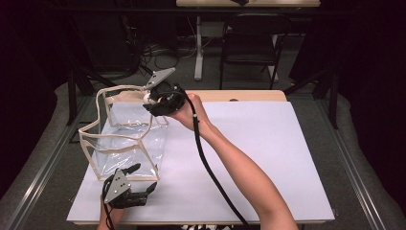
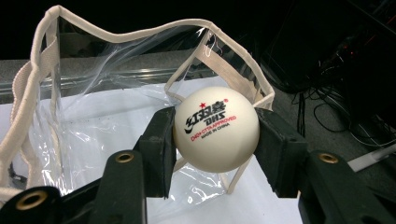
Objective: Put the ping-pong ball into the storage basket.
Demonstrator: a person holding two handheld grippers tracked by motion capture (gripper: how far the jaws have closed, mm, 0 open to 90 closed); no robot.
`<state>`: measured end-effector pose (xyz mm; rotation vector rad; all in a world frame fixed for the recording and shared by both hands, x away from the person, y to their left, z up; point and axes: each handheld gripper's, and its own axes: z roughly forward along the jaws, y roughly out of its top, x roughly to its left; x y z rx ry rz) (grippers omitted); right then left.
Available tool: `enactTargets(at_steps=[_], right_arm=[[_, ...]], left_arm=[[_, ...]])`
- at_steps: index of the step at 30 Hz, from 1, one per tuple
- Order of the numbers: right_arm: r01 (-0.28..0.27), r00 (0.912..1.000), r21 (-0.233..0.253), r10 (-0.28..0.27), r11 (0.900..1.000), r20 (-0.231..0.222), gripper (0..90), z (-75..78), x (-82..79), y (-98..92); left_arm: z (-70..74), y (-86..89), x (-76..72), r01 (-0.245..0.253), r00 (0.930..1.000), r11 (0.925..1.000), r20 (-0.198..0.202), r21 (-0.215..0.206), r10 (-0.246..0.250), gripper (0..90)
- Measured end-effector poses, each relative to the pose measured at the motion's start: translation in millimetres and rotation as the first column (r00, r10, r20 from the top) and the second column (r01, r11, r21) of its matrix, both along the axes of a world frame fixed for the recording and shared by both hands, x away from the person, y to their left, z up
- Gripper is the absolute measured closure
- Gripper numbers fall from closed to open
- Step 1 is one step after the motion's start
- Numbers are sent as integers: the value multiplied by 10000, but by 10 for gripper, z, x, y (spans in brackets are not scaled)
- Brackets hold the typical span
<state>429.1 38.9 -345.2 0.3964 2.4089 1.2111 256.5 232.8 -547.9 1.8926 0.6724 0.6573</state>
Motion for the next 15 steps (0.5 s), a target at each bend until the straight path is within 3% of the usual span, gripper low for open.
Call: enactTargets(at_steps=[15], right_arm=[[-152, 9999, -178, 151, 9997, -67, 510, -22, -27, 89]], left_arm=[[0, 1, 3, 5, 10000, 10000, -4, -12, -5, 161]])
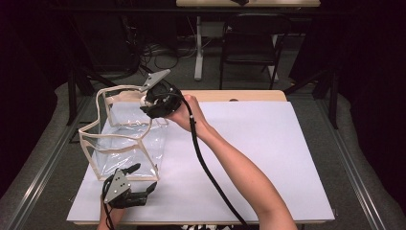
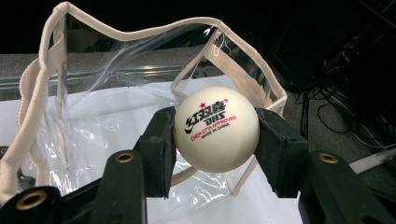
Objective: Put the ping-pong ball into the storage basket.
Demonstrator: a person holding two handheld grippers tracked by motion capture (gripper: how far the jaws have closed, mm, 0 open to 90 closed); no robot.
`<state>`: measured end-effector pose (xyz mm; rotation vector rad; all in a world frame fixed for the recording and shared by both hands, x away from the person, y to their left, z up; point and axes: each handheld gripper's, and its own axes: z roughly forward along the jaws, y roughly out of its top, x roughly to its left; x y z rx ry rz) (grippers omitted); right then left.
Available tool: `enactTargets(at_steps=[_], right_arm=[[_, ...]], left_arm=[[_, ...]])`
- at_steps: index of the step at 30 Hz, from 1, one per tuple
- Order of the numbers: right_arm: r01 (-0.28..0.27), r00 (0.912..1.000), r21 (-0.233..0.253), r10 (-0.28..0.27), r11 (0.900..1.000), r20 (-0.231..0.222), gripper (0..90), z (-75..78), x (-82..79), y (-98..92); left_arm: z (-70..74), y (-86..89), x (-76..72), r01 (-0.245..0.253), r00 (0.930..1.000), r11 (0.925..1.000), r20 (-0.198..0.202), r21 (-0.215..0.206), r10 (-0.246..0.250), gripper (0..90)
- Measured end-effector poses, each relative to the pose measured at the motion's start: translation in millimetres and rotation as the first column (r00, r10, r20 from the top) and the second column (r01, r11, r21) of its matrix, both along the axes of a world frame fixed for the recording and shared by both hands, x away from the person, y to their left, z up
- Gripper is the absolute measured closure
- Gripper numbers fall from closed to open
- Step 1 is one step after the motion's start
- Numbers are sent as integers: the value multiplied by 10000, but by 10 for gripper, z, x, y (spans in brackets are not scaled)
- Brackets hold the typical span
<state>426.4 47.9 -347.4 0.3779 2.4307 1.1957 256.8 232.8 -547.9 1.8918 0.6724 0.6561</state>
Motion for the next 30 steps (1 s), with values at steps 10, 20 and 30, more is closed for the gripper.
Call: enactTargets(at_steps=[10, 20, 30], right_arm=[[-130, 9999, -99, 130, 9999, -35, 510, -3, -15, 72], [-197, 9998, -254, 195, 9995, -71, 510, -18, -23, 129], [-271, 9995, -345, 266, 9990, -149, 510, -34, -30, 175]], left_arm=[[0, 2, 0, 7, 10000, 10000, 6, -14, -7, 161], [2, 3, -2, 4, 10000, 10000, -3, -24, -4, 161], [3, 7, -2, 0, 10000, 10000, 15, -19, 0, 161]])
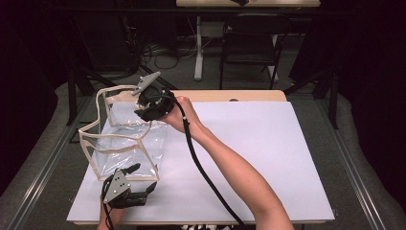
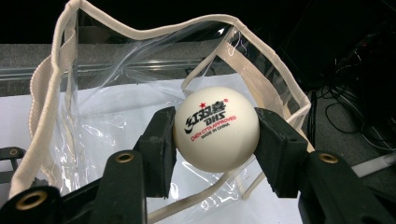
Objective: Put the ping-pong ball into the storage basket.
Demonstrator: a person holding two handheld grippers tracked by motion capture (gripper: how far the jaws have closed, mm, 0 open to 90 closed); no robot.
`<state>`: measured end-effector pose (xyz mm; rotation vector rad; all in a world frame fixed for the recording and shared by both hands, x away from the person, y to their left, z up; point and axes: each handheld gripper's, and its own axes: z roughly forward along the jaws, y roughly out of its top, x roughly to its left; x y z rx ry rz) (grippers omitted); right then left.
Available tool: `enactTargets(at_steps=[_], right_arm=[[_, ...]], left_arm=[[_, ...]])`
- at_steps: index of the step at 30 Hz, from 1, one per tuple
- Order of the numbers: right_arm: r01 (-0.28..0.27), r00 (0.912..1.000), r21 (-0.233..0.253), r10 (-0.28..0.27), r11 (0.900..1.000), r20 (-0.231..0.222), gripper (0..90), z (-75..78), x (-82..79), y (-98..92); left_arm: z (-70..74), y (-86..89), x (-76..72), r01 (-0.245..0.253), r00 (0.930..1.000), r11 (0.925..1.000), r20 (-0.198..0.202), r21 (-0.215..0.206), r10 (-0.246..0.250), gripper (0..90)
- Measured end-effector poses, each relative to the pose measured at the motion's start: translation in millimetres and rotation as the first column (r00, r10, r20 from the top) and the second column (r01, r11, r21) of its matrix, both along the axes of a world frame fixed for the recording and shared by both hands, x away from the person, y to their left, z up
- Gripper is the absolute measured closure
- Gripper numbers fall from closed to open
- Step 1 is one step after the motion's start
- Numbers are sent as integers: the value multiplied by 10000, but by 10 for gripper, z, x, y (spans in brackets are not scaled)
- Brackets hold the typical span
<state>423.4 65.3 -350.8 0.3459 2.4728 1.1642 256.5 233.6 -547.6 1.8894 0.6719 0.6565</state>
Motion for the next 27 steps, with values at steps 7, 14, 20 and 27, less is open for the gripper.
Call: enactTargets(at_steps=[7, 14, 20, 27], right_arm=[[-56, 9999, -105, 55, 9999, -88, 510, -6, -4, 26], [-109, 9998, -262, 104, 9996, -178, 510, -33, -2, 59], [-157, 9997, -372, 149, 9992, -210, 510, -47, -5, 83], [-266, 9991, -495, 249, 9984, -343, 509, -55, -27, 107]], left_arm=[[-2, -3, 1, 0, 10000, 10000, -16, -23, 0, 161], [-1, -3, 1, -3, 10000, 10000, -17, -30, 2, 161], [1, 0, 1, 11, 10000, 10000, 12, -3, -11, 161], [2, 1, 0, 12, 10000, 10000, 18, 3, -12, 161]])
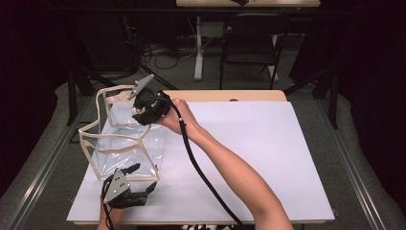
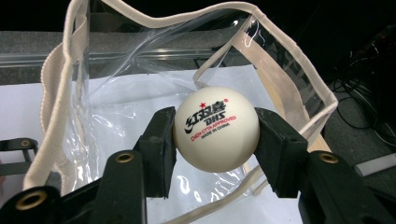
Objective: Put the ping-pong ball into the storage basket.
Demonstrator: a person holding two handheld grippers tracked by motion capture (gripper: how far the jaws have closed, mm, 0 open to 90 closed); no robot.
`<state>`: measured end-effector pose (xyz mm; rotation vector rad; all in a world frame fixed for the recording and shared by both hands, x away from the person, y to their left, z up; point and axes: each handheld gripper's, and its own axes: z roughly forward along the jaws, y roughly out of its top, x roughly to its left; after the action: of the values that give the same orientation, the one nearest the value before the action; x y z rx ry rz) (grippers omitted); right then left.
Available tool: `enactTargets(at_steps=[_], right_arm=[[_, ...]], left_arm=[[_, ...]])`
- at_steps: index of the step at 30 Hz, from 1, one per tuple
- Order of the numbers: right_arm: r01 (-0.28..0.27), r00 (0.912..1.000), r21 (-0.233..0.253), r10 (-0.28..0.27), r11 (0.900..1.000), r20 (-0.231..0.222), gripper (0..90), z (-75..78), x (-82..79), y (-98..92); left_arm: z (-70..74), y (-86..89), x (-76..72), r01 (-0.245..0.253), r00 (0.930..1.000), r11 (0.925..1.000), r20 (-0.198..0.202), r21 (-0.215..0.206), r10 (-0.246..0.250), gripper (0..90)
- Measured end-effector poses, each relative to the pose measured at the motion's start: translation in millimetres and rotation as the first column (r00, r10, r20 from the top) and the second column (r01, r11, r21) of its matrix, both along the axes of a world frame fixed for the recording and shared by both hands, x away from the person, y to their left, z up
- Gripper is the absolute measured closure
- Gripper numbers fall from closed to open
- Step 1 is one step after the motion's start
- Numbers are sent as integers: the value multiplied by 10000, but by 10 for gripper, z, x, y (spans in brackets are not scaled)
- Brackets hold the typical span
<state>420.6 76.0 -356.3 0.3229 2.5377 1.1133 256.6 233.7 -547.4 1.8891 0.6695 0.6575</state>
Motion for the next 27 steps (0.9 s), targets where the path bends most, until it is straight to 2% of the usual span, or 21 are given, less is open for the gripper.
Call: enactTargets(at_steps=[16, 27], right_arm=[[-92, 9990, -359, 76, 9993, -446, 508, -49, 7, 27], [-127, 9984, -473, 101, 9988, -553, 505, -50, 5, 29]], left_arm=[[-3, -4, 2, 0, 10000, 10000, -38, -30, 0, 161], [-3, -3, 4, -2, 10000, 10000, -45, -28, 2, 161]])
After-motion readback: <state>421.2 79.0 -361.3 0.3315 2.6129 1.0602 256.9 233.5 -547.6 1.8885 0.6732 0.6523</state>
